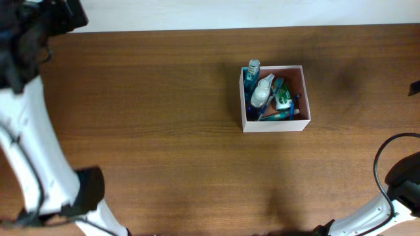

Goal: Pack container

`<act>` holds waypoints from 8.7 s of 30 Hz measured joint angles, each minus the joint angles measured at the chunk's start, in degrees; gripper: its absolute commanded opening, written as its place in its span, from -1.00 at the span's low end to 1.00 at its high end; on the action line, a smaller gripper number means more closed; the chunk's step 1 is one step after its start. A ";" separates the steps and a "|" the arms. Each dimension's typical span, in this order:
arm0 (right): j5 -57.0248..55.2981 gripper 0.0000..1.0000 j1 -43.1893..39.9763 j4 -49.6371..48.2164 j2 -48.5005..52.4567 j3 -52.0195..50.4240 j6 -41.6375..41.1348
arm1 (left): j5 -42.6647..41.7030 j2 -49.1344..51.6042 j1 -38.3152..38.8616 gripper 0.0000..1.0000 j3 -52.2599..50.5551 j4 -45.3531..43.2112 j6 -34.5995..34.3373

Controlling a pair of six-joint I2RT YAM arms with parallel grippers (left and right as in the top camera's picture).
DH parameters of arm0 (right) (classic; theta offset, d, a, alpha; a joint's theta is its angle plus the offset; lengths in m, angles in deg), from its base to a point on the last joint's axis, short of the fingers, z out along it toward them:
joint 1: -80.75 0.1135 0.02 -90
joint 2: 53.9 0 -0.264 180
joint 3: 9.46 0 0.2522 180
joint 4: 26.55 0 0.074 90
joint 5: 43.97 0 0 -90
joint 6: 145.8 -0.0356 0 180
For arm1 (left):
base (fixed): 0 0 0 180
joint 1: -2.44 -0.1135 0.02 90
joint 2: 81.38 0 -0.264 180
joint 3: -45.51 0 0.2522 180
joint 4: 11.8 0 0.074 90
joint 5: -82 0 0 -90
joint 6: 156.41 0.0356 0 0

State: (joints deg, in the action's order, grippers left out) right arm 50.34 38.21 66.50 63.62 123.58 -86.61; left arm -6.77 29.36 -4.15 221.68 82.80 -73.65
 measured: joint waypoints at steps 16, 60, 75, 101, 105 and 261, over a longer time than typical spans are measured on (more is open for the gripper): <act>-0.02 0.98 -0.02 -0.02 0.00 0.00 -0.04 | -0.63 -54.40 1.44 0.99 -69.07 -30.36 0.00; -0.02 0.98 -0.02 0.00 -0.02 0.02 0.00 | -0.85 -109.79 1.44 0.99 -146.09 -85.96 0.00; -0.02 0.98 -0.02 0.00 0.00 0.02 0.02 | -0.85 -109.85 1.44 0.99 -152.30 -92.98 1.27; -0.02 0.98 -0.02 0.00 0.00 0.02 0.02 | 0.92 -109.92 -0.76 0.99 -161.87 -87.89 3.26; -0.02 0.98 -0.02 0.00 0.00 0.02 0.00 | 0.90 -109.90 -1.11 0.99 -161.87 -83.43 3.26; -5.57 0.97 42.27 -72.81 -115.01 -91.56 24.33 | 0.22 -109.94 -1.11 0.99 -161.87 -76.61 3.41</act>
State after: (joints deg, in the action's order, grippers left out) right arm 44.77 80.48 -6.30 -51.39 32.02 -62.29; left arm -6.55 -80.58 -5.26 59.81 6.19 -70.24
